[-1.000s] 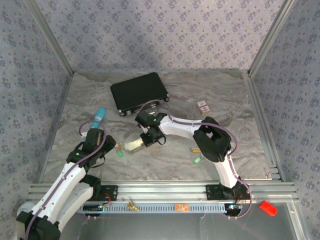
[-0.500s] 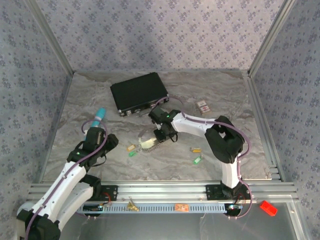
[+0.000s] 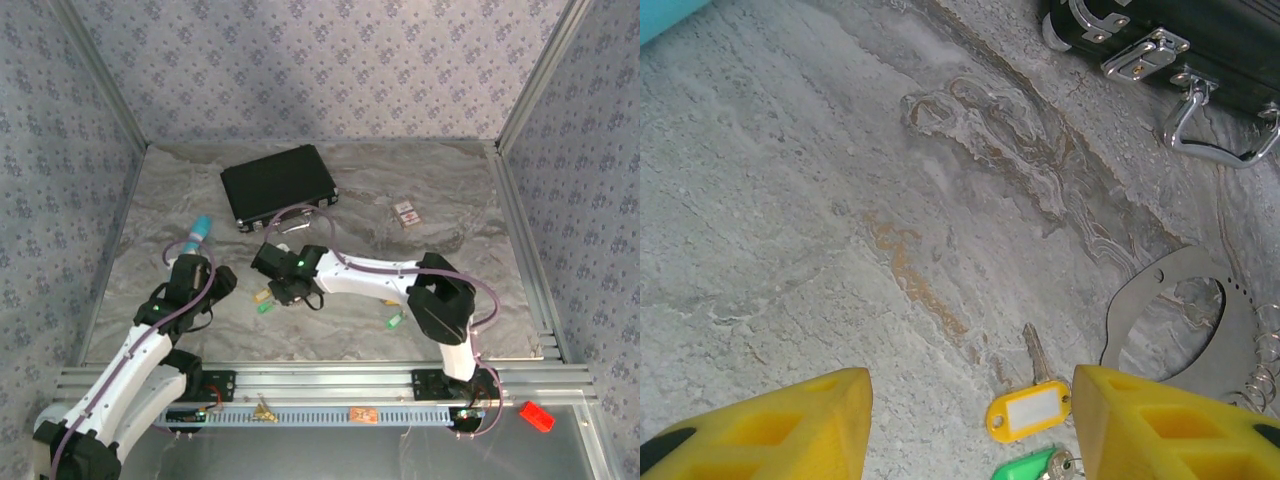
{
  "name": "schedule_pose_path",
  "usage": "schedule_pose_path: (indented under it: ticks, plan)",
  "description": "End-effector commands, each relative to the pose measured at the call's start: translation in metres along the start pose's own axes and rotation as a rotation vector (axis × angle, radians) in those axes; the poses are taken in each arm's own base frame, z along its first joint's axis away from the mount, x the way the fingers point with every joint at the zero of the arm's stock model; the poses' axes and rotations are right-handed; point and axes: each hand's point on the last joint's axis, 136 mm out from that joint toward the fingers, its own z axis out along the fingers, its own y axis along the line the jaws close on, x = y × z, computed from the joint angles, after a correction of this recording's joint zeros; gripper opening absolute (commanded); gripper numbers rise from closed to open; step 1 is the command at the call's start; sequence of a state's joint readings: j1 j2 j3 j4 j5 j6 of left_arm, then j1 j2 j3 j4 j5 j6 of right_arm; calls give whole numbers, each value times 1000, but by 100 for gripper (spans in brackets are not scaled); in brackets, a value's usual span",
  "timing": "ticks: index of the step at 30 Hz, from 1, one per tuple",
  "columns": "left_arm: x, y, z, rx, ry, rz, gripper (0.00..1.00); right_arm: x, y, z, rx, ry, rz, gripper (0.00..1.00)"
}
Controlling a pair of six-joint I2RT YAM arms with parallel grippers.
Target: Put the keys on the keyring
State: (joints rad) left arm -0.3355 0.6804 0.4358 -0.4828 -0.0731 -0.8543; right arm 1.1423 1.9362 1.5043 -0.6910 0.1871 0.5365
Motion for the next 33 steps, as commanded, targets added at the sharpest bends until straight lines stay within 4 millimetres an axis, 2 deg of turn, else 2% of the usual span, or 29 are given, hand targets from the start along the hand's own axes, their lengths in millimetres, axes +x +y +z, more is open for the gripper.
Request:
schedule_pose_path:
  ticks: [1, 13, 24, 33]
  plan:
    - [0, 4, -2, -5, -15, 2, 54, 9, -2, 12, 73, 42, 35, 29]
    - [2, 6, -4, 9, -24, -12, 55, 23, -11, 34, 208, 107, -7, 35]
    - [1, 5, -4, 9, -26, -12, 54, 25, -5, 44, 192, 134, -31, 44]
    - [-1, 5, -6, 3, -32, -7, 54, 27, -14, 46, 243, 146, -43, 42]
